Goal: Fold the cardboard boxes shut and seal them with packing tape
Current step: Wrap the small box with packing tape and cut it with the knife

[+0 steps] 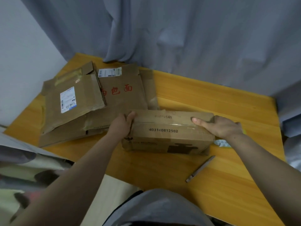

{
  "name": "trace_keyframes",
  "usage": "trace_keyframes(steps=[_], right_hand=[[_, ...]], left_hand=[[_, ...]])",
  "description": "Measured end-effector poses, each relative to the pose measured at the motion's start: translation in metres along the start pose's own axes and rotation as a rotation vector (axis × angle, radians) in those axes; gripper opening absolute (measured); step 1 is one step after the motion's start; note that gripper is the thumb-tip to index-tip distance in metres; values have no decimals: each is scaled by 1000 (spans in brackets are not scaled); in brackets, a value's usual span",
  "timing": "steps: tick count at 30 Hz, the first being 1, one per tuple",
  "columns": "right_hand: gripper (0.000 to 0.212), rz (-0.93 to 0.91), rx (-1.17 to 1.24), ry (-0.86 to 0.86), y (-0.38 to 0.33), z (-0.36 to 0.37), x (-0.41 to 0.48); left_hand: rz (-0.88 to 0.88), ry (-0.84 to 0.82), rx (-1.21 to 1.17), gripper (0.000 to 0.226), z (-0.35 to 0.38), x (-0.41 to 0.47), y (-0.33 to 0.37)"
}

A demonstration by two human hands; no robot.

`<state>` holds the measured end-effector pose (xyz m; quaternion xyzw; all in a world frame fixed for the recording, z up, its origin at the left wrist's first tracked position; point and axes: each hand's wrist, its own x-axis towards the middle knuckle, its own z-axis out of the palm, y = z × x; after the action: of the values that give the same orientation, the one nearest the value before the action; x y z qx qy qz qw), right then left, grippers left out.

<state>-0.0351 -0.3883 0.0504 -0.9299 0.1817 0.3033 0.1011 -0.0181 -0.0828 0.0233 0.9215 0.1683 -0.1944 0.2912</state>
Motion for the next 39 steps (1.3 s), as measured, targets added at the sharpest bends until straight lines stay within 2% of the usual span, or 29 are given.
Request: trace_keyframes(steps=[3,6,8,11,15,17,20,22,24,29,31,33,37,39], right_hand=[[99,-6,12,21,-2,-1,-1],[97,-15,6,34,0,2,-3],[93,-11,12,35,0,3,-6],[95,2,32,28,1,-2,-9],[107,73,64,56,12,-19,-14],[112,115,60,69,20,-32,-18],[128,150,110,83,39,-55,-22],[138,186,139,117,53,-69,-27],[137,224,180,156,66,-77,-33],[126,253,344,226,97,-68,-49],[120,296,375,244,106,-60,-54],[119,362,387,272,111,-54,-58],[112,478,402,276,116,-37,-57],[112,536,442,264,119,-22,-50]], left_hand=[[55,51,18,58,-6,-2,5],[48,32,-111,67,-3,-7,0],[51,15,-206,66,0,-11,-3],[78,60,-167,51,-2,-11,2],[167,84,-88,53,-4,-6,24],[172,52,-167,56,-6,-6,39],[182,-24,-362,47,-9,-6,65],[139,-124,-566,52,-11,-7,85],[127,-190,-682,58,-8,-4,104],[308,-254,-666,21,-1,0,150],[357,-272,-635,13,7,6,167],[394,-278,-571,20,17,13,184],[416,-260,-449,68,51,47,203],[469,-282,-316,73,66,51,207]])
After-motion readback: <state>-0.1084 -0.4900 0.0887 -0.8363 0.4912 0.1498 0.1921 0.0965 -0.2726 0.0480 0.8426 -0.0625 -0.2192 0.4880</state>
